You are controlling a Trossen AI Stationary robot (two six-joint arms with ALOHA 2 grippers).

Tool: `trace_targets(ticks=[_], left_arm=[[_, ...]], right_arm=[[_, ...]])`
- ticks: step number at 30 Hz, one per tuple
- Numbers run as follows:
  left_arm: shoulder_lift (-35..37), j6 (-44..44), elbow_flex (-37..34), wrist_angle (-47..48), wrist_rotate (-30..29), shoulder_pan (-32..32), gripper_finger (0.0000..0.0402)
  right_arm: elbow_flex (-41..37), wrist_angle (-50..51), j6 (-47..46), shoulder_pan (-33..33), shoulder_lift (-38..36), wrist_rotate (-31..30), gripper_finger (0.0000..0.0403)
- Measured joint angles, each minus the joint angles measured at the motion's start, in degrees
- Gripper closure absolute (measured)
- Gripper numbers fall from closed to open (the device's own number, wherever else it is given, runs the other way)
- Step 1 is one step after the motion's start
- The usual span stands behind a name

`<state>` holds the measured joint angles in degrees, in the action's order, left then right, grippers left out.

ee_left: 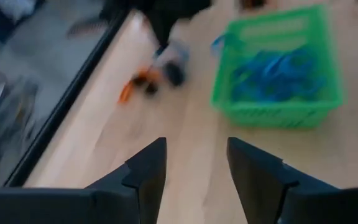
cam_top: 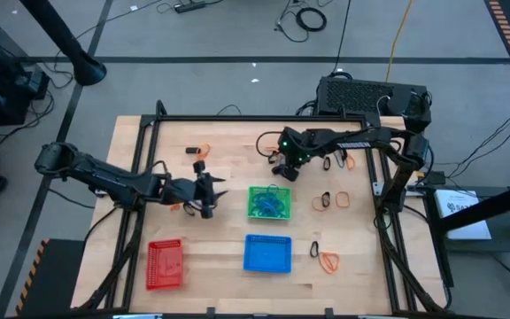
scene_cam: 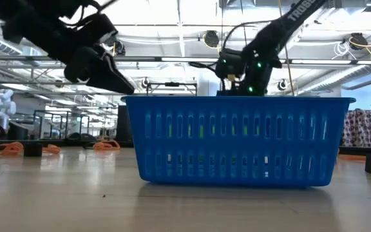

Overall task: Sort rubber bands into baskets
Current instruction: Put the blue rubberband into the green bin

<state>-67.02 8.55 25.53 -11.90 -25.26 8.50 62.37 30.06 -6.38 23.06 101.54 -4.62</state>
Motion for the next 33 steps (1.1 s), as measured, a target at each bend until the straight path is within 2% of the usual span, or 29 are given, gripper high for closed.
trace_targets(ticks=[2, 6, 12, 18, 22, 28, 33], left_arm=[[0.00, 3.26, -2.98, -7.79, 2.20, -0.50, 0.0224], [0.00, 3.93, -6.47, -17.26, 4.08, -2.34, 0.0224], [0.00, 2.28, -6.60, -19.77, 4.27, -5.47, 0.0224], [0.00, -1.57, -6.60, -20.81, 6.69, -8.34, 0.0224], [0.00, -2.27, -6.60, -20.81, 10.07, -8.90, 0.0224], [0.00, -2.27, -6.60, -22.18, 10.63, -8.88, 0.0224], [0.00, -2.21, -6.60, -22.28, 10.63, -8.87, 0.0224]], right_arm=[[2.40, 2.46, 0.20, -0.94, 0.00, -0.55, 0.0402], [7.05, 8.22, 0.20, -3.70, -0.02, -2.75, 0.0402], [13.14, 11.84, -1.30, -10.76, -0.75, -2.60, 0.0402], [13.90, 12.30, -5.45, -19.72, -1.51, -3.32, 0.0403], [13.85, 11.14, -7.61, -23.86, -1.16, -8.59, 0.0403], [13.86, 9.04, -6.41, -25.00, -0.87, -25.87, 0.0403], [13.84, 8.06, -4.91, -21.83, 0.58, -27.03, 0.0402]])
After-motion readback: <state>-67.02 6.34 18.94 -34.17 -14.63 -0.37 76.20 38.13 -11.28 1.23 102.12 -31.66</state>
